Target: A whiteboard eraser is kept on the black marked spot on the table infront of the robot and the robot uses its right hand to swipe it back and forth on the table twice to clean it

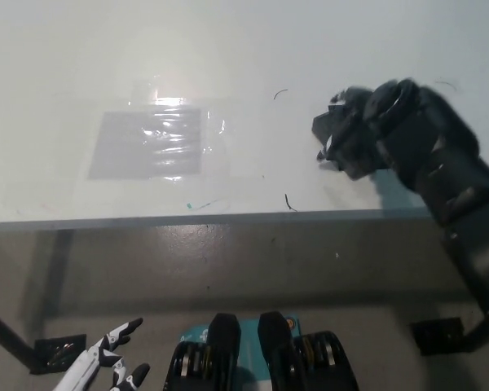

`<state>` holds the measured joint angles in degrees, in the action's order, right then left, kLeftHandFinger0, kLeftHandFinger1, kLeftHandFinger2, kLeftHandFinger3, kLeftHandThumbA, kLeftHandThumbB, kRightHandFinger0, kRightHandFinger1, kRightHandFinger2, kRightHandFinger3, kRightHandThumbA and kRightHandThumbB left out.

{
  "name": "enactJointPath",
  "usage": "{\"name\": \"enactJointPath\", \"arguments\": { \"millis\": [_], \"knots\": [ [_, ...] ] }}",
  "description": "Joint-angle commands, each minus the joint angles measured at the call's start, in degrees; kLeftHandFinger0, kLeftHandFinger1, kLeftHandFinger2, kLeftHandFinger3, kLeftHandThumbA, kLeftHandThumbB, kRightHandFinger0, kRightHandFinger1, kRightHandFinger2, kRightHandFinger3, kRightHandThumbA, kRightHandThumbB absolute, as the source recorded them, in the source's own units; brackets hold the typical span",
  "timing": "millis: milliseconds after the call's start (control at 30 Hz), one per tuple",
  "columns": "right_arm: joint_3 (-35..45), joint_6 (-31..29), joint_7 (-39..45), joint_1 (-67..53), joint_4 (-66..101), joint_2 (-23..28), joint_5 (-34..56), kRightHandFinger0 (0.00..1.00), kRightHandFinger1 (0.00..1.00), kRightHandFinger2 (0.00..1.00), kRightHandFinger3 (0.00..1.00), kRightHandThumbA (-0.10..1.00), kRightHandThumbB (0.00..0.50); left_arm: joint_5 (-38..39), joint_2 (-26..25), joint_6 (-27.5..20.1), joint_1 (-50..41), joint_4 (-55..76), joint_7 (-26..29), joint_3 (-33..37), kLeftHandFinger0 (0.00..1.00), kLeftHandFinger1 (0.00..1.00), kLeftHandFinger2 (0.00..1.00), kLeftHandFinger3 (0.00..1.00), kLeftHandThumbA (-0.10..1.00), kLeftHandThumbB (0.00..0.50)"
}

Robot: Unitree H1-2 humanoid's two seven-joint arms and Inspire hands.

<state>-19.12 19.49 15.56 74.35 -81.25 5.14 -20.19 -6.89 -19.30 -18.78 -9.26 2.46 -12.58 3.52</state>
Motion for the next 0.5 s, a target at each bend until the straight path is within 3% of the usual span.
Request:
{"name": "enactJointPath", "arguments": {
  "millis": [0,133,200,267,333,367,400,433,467],
  "knots": [
    [1.28,-2.58,-1.16,0.44,0.48,-0.3,1.49,1.0,1.0,1.0,1.0,1.0,0.213,-0.31,-1.05,-0.83,0.36,2.08,-0.4,0.07,1.0,1.0,1.0,1.0,0.71,0.371],
    [2.91,-0.04,-2.51,-1.26,-0.28,-1.72,2.63,1.0,1.0,1.0,1.0,1.0,0.276,-0.65,-0.98,-0.92,0.39,2.07,-0.22,0.04,1.0,1.0,1.0,1.0,0.71,0.367],
    [1.49,0.24,-3.12,-2.34,-0.49,-2.1,0.85,1.0,1.0,1.0,1.0,1.0,0.243,-0.52,-0.99,-0.95,0.48,2.14,-0.25,-0.02,1.0,1.0,1.0,1.0,0.71,0.367],
    [-1.85,0.57,-2.71,-2.65,-0.84,-2.29,-2.45,1.0,1.0,1.0,1.0,1.0,0.243,0.01,-1.06,-0.98,0.59,2.04,-0.44,-0.07,1.0,1.0,1.0,1.0,0.71,0.367],
    [-9.4,2.7,-3.76,-2.99,-1.51,-2.5,-9.14,1.0,1.0,1.0,1.0,1.0,0.358,0.05,-1.11,-1.56,0.68,1.74,-0.42,-0.09,1.0,1.0,1.0,1.0,0.71,0.367],
    [-10.42,3.45,-6.07,-3.41,-1.43,-2.36,-9.15,1.0,1.0,1.0,1.0,1.0,0.339,0.09,-1.11,-1.56,0.68,1.71,-0.45,-0.08,1.0,1.0,1.0,1.0,0.72,0.367],
    [-10.73,3.9,-11.42,-4.24,-1.02,-2.04,-8.95,1.0,1.0,1.0,1.0,0.94,0.221,0.0,-1.2,-1.24,0.81,1.78,-0.46,-0.16,1.0,1.0,1.0,1.0,0.72,0.37],
    [-11.13,3.93,-12.72,-4.34,-0.89,-2.02,-8.72,0.88,1.0,1.0,1.0,0.81,0.235,-0.01,-1.28,-1.12,0.91,1.8,-0.46,-0.24,1.0,1.0,1.0,1.0,0.72,0.372],
    [-11.98,3.38,-15.63,-4.83,-0.68,-1.82,-9.42,0.56,0.68,0.81,1.0,0.49,0.152,0.05,-1.31,-1.08,0.98,1.83,-0.48,-0.28,1.0,1.0,1.0,1.0,0.72,0.373]
  ]
}}
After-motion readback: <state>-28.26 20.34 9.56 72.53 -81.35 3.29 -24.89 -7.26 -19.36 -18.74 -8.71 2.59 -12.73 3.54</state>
